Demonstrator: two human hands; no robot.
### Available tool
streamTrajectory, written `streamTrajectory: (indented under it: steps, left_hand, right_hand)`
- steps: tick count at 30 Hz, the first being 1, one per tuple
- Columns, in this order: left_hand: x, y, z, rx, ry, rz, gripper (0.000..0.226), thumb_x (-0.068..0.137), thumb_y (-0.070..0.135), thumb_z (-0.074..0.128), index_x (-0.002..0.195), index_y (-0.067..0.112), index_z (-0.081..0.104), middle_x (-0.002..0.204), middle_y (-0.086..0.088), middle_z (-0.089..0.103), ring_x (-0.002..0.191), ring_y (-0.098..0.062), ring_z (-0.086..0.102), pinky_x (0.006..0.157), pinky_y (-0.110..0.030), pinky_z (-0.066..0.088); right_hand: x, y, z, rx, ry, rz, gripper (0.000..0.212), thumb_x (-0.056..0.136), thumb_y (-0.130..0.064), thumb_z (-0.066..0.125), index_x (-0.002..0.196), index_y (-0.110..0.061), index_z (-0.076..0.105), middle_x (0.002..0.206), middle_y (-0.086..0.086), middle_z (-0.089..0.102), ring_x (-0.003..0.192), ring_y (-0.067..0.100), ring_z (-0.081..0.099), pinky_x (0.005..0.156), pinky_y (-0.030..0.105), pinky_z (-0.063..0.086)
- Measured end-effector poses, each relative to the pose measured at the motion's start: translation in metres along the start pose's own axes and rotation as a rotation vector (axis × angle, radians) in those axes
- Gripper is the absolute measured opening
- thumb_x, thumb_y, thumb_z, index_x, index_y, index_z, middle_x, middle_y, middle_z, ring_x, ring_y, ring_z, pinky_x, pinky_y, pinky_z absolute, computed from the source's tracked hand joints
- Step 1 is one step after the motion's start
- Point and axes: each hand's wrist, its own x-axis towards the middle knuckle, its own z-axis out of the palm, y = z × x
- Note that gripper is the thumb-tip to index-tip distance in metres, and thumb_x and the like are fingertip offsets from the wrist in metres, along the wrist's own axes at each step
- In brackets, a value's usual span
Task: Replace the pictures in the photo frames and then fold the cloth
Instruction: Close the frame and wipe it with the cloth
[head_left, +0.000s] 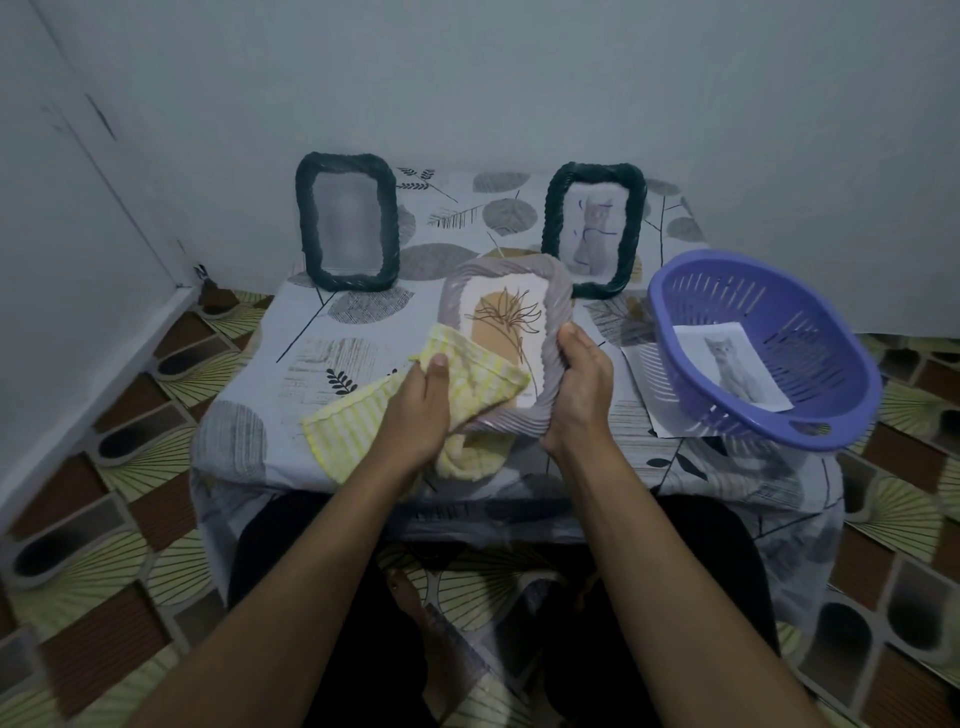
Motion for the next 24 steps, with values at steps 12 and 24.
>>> streamTrajectory:
  steps: [12, 24]
  left_hand:
    - [0.036, 0.011, -0.026, 0.168, 0.24, 0.0, 0.064, 0.105, 0.054, 0.017, 0.154, 0.012, 0.018, 0.152, -0.021, 0.039, 0.136, -0.04, 0.04, 0.107, -0.047, 0.031]
    - [0.033, -0.005, -0.004, 0.829, -0.072, 0.56, 0.079, 0.091, 0.062, -0.008, 0.151, 0.014, -0.027, 0.16, -0.007, -0.031, 0.147, -0.022, -0.03, 0.123, -0.048, -0.01]
  right_hand:
    - [-0.008, 0.002, -0.007, -0.121, -0.25, 0.191, 0.016, 0.101, -0.008, 0.047, 0.103, 0.0, 0.061, 0.079, 0.009, 0.066, 0.068, 0.016, 0.064, 0.066, 0.026, 0.055]
    - [-0.004, -0.003, 0.001, -0.083, -0.304, 0.205, 0.023, 0.101, -0.003, 0.045, 0.106, 0.01, 0.064, 0.089, 0.018, 0.073, 0.082, 0.026, 0.07, 0.08, 0.036, 0.059]
